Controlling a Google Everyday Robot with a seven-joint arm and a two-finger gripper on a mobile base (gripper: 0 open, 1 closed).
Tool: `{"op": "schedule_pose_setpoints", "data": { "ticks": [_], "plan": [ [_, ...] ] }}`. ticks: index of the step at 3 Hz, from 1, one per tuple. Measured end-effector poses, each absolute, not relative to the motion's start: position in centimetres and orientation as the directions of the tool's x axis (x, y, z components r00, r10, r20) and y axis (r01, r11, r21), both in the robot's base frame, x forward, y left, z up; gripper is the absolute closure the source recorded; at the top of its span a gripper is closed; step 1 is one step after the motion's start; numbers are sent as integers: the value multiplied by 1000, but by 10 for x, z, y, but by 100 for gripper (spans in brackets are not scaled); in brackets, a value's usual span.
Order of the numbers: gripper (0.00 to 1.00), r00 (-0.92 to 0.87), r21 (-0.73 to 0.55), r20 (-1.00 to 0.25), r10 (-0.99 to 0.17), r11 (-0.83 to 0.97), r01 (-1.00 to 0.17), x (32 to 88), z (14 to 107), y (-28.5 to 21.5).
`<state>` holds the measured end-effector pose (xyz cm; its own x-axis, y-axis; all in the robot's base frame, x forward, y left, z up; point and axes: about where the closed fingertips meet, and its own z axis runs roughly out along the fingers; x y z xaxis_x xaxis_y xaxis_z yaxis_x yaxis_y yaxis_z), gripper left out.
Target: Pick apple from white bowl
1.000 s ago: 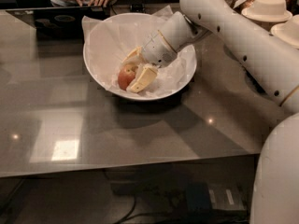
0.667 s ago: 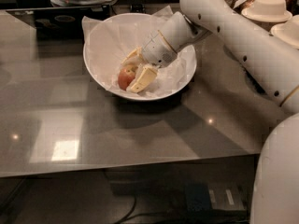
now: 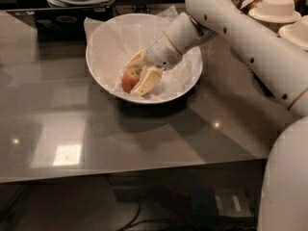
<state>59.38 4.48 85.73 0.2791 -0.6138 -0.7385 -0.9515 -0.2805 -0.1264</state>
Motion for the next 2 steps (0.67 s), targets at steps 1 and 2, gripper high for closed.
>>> {"op": "schedule_pose_setpoints", "data": {
  "ticks": [1, 2],
  "plan": [
    [100, 289, -157, -748, -597, -265, -951, 589, 865, 41],
    [100, 318, -212, -779, -541, -251, -945, 583, 884, 38]
  ]
}}
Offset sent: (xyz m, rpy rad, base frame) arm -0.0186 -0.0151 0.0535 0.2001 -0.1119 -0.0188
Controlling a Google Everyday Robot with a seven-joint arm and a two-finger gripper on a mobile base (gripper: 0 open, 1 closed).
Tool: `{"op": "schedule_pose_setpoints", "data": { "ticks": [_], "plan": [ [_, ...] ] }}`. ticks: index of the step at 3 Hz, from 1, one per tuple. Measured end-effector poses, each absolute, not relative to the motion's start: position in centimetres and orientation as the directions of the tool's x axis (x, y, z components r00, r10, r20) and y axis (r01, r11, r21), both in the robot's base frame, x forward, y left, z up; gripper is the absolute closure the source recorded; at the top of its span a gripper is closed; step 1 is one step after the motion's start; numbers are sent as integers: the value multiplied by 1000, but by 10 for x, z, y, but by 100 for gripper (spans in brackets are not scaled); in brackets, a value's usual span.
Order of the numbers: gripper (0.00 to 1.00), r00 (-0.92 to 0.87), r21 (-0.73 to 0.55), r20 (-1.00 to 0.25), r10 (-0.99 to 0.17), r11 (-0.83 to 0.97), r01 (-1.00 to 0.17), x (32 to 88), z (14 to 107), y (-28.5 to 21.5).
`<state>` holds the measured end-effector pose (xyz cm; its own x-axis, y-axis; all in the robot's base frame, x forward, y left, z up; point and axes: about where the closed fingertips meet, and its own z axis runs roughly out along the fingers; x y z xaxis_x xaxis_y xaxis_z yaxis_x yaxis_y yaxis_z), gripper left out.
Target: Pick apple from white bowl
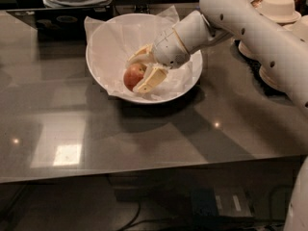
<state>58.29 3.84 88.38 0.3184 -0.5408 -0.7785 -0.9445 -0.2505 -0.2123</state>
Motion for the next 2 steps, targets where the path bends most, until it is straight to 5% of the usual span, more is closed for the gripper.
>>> {"op": "schedule_pose_setpoints", "data": {
  "ticks": [2],
  "plan": [
    [100, 409, -339, -799, -440, -231, -912, 556, 952, 26]
  ]
}}
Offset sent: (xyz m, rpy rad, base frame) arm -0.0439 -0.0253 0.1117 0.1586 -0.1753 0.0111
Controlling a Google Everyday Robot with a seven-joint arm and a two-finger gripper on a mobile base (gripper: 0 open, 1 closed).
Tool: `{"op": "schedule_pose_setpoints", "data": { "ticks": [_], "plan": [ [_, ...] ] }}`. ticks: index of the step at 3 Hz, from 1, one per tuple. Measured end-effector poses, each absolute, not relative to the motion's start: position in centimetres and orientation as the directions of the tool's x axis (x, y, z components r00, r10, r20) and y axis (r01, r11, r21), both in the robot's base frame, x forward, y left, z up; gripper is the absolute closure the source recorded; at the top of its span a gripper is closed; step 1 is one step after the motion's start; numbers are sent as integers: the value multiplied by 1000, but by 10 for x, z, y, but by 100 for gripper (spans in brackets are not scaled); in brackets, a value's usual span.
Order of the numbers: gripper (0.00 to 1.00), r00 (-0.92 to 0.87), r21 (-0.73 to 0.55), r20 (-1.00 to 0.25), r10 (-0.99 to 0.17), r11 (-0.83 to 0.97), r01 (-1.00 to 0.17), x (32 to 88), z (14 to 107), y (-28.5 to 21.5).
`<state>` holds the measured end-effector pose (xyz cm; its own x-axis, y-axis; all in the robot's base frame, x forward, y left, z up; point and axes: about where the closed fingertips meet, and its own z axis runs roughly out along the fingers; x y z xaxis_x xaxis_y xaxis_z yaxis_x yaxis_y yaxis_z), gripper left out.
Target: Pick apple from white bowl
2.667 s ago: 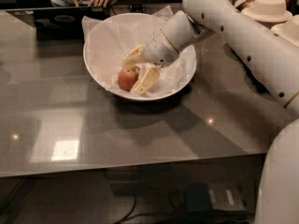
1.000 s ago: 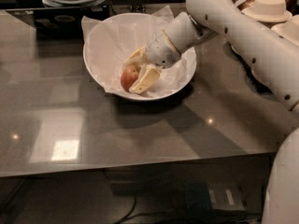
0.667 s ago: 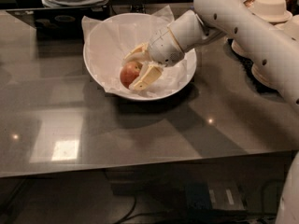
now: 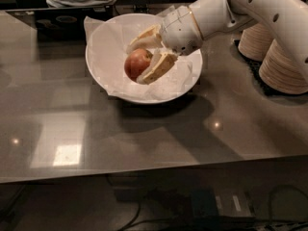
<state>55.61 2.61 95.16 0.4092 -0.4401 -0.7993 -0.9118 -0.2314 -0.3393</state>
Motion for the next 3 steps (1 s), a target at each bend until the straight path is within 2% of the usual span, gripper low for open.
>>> {"op": "schedule_pose_setpoints", "data": {
  "ticks": [3],
  "plan": [
    [100, 437, -385, -747, -501, -210, -899, 526, 994, 9]
  ]
}}
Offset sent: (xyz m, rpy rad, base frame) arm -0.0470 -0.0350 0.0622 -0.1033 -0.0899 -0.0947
